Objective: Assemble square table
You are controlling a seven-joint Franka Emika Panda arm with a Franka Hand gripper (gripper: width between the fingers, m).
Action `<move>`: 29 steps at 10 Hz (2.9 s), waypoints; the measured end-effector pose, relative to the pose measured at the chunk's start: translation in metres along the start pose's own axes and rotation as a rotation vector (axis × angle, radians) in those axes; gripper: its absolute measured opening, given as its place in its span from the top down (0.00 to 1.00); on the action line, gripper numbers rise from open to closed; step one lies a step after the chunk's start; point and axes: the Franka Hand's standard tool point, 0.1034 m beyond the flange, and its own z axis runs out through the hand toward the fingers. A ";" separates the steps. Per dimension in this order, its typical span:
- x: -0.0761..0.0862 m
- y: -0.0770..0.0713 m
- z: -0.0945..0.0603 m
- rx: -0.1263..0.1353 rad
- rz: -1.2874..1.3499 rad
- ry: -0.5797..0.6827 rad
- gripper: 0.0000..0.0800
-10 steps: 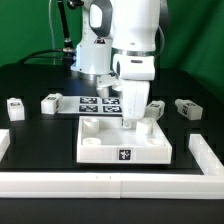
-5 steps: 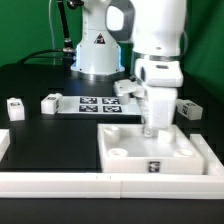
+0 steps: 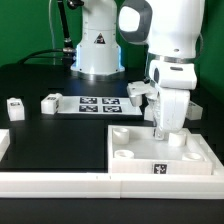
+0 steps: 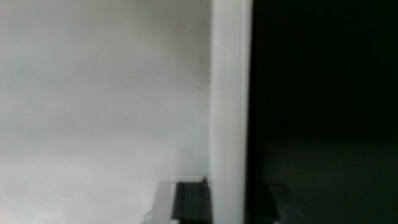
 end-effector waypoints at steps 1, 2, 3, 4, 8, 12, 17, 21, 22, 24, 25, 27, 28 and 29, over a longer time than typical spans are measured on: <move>0.000 0.000 0.000 0.000 0.000 0.000 0.92; 0.000 0.000 0.000 0.000 0.000 0.000 0.65; 0.000 0.000 0.000 0.000 0.000 0.000 0.48; 0.000 0.000 0.000 0.000 0.000 0.000 0.48; 0.000 0.000 0.000 0.000 0.000 0.000 0.19; 0.000 0.000 0.000 0.000 0.000 0.000 0.19; 0.029 -0.020 -0.058 -0.017 0.294 -0.022 0.19; 0.046 -0.022 -0.068 -0.005 0.589 -0.019 0.19; 0.047 -0.022 -0.068 -0.002 0.653 -0.017 0.19; 0.065 -0.034 -0.069 0.011 0.881 -0.029 0.19; 0.086 -0.047 -0.069 0.023 0.920 -0.027 0.19; 0.114 -0.067 -0.068 0.032 1.085 -0.029 0.19; 0.120 -0.072 -0.068 0.032 1.056 -0.033 0.19; 0.117 -0.072 -0.068 0.048 1.057 -0.055 0.19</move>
Offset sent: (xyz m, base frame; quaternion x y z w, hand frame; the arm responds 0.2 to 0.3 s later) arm 0.0000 0.0000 0.0000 0.0000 0.0000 0.0000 1.0000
